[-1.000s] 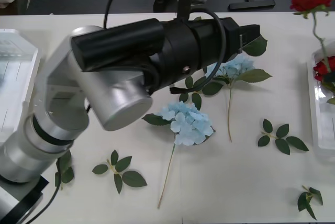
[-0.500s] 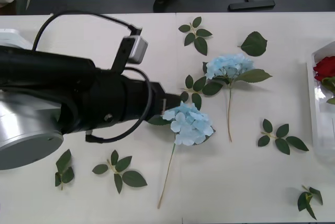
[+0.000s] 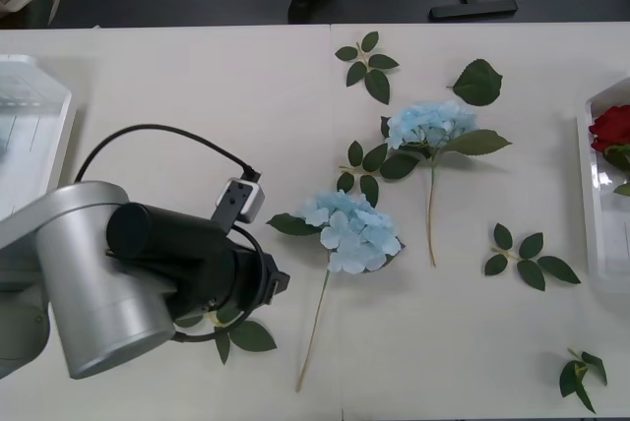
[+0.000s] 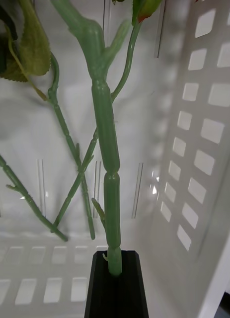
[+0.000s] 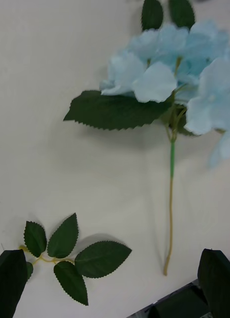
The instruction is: Place the red flowers into the right box and the blue flowers into the left box. If a person shows an open palm, hand one flower to the person first, then continue sorting.
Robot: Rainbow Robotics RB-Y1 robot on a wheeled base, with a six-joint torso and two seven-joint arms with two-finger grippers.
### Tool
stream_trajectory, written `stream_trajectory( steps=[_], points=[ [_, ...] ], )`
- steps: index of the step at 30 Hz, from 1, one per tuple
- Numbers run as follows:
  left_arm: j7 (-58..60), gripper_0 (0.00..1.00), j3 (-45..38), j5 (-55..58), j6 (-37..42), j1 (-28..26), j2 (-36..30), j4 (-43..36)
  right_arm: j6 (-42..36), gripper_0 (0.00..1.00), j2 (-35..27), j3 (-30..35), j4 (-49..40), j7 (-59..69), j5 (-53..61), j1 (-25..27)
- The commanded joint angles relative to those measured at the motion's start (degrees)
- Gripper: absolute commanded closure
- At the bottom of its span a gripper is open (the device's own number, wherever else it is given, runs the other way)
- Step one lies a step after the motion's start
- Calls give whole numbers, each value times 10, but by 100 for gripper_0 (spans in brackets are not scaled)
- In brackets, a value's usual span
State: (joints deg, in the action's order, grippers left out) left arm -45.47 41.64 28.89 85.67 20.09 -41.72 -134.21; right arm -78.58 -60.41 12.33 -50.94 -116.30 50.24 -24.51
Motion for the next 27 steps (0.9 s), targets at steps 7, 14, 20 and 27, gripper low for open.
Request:
stream_trajectory(
  steps=[7, 14, 20, 27],
  points=[
    [-24, 0, 99, -63, -71, 56, 82, 140, 53, 100, 20, -41, 0, -1, -26, 1],
    [-24, 0, 123, -81, -92, 93, 142, 213, 56, 43, 20, -42, 0, -10, -31, 6],
    [-23, 0, 154, -99, -126, 116, 180, 279, 60, 21, 20, -41, 0, -31, -20, 9],
    [-19, 0, 180, -119, -152, 137, 209, 339, 33, 8, 6, -34, -10, -109, 57, 9]
  ],
)
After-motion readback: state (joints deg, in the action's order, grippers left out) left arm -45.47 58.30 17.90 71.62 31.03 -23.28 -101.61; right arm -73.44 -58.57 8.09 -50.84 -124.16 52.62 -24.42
